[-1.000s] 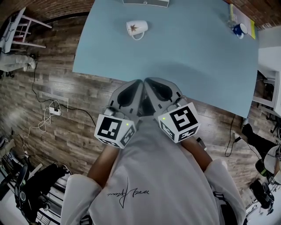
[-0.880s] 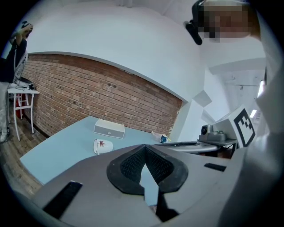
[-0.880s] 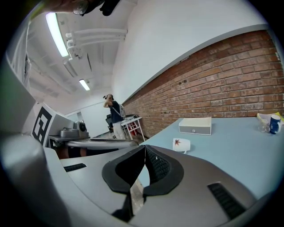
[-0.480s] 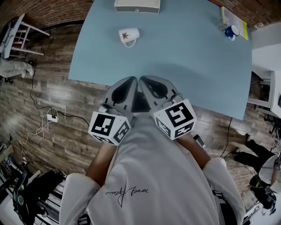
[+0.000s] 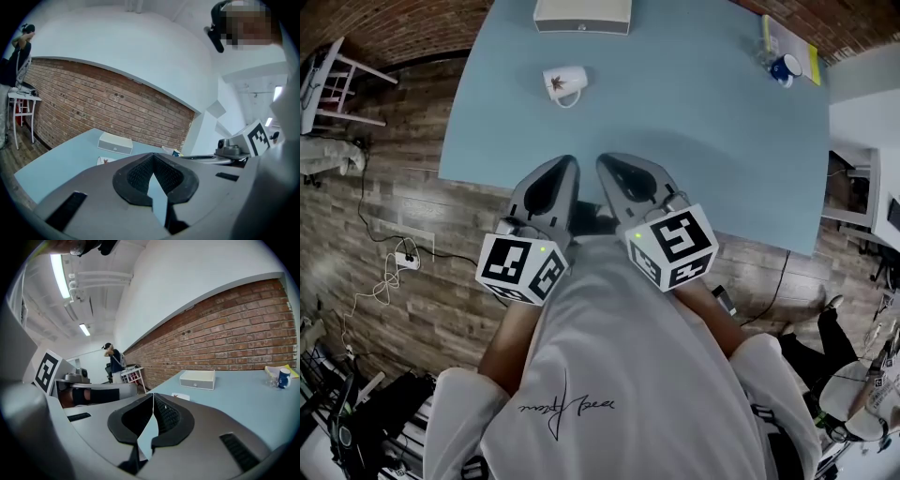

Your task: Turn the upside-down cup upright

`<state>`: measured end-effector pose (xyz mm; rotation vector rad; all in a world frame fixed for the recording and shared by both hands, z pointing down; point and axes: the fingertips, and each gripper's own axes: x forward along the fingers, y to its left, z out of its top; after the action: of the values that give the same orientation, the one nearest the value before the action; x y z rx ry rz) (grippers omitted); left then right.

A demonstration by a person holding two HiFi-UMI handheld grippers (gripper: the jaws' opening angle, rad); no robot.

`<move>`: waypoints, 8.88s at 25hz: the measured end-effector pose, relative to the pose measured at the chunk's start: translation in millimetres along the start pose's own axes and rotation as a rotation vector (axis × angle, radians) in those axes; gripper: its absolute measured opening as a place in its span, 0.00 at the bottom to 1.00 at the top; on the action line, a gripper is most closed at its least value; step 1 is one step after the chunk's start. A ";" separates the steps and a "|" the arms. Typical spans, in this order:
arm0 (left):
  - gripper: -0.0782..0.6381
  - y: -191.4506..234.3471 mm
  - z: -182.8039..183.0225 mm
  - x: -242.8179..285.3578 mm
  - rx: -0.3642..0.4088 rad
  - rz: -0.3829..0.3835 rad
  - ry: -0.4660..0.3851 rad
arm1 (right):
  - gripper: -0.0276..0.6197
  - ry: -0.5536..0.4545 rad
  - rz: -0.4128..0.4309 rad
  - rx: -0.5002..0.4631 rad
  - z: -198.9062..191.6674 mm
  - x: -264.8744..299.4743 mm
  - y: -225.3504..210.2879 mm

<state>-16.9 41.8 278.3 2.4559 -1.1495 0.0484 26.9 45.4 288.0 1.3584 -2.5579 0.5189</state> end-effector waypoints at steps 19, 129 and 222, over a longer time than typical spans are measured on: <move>0.12 60.6 7.3 28.7 -0.048 0.046 0.045 | 0.08 0.055 -0.046 0.035 7.1 49.4 -27.4; 0.16 175.6 -87.8 136.2 -0.411 -0.029 0.397 | 0.07 0.325 -0.035 0.199 -43.2 176.4 -98.8; 0.15 139.2 -73.4 138.8 -0.293 -0.167 0.485 | 0.07 0.401 -0.136 0.154 -105.6 207.4 -146.1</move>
<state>-18.1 -108.9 424.2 2.1074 -0.6853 0.3759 33.5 -145.9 485.2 1.3067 -2.1261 0.8777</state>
